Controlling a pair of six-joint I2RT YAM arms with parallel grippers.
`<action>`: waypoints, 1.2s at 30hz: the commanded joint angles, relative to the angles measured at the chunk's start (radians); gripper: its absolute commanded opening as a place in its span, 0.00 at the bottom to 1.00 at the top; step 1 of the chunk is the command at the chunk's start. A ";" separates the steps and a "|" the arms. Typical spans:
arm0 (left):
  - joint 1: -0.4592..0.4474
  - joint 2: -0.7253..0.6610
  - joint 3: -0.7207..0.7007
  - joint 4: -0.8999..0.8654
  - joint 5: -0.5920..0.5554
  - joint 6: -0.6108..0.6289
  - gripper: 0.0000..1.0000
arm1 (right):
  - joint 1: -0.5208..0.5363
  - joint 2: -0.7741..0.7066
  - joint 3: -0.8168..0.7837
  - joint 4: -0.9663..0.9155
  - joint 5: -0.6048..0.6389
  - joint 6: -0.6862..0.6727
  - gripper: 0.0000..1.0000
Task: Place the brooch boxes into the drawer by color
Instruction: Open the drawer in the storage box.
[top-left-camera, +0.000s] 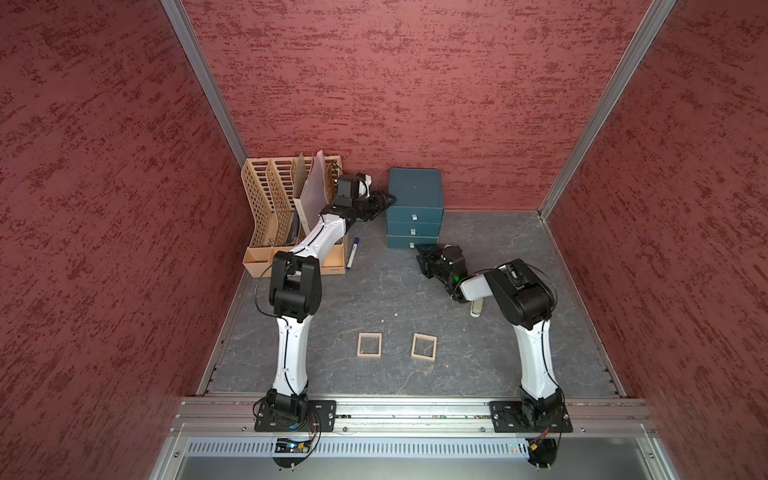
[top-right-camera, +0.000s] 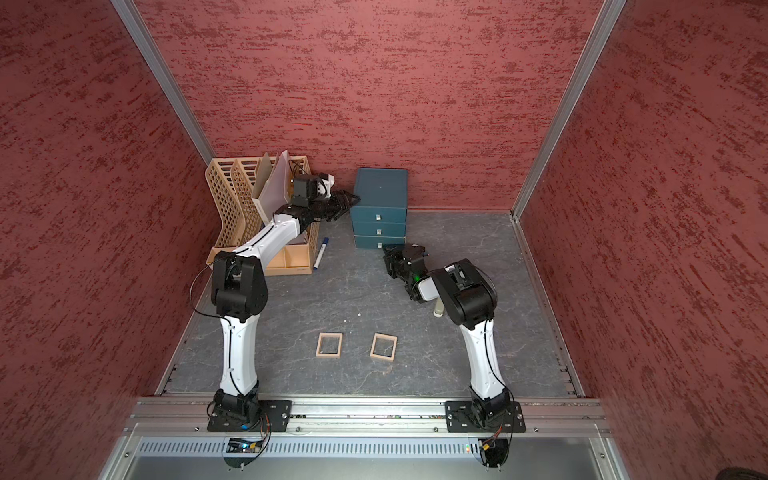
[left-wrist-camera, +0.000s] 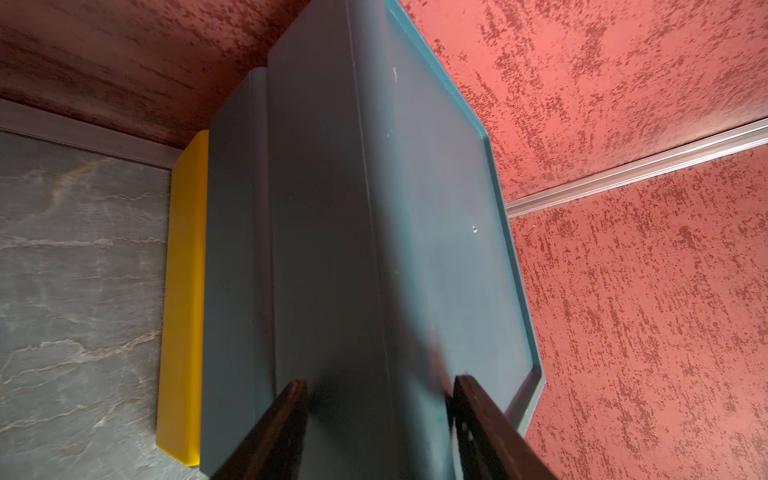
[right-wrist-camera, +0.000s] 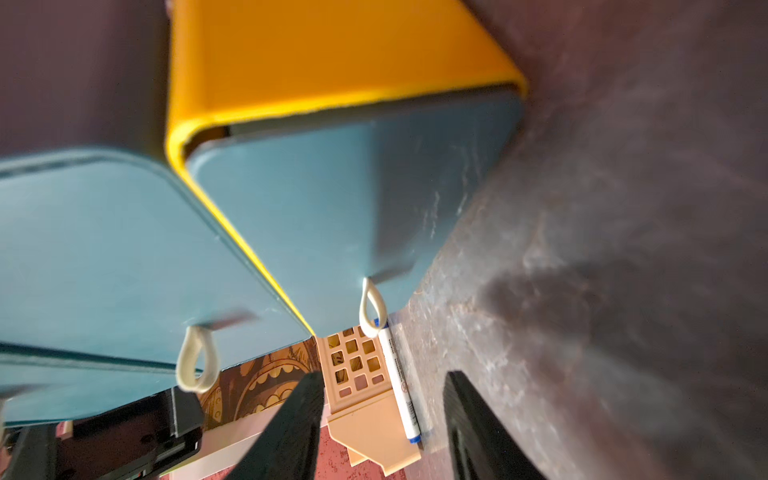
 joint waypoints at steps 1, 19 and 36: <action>-0.013 -0.015 -0.010 -0.058 -0.005 0.032 0.59 | 0.002 0.024 0.054 0.022 -0.004 -0.003 0.49; -0.011 -0.008 0.017 -0.083 -0.007 0.044 0.59 | 0.002 0.081 0.134 -0.060 -0.009 0.003 0.42; -0.011 -0.005 0.016 -0.088 -0.011 0.045 0.59 | 0.011 0.106 0.199 -0.093 0.021 0.017 0.08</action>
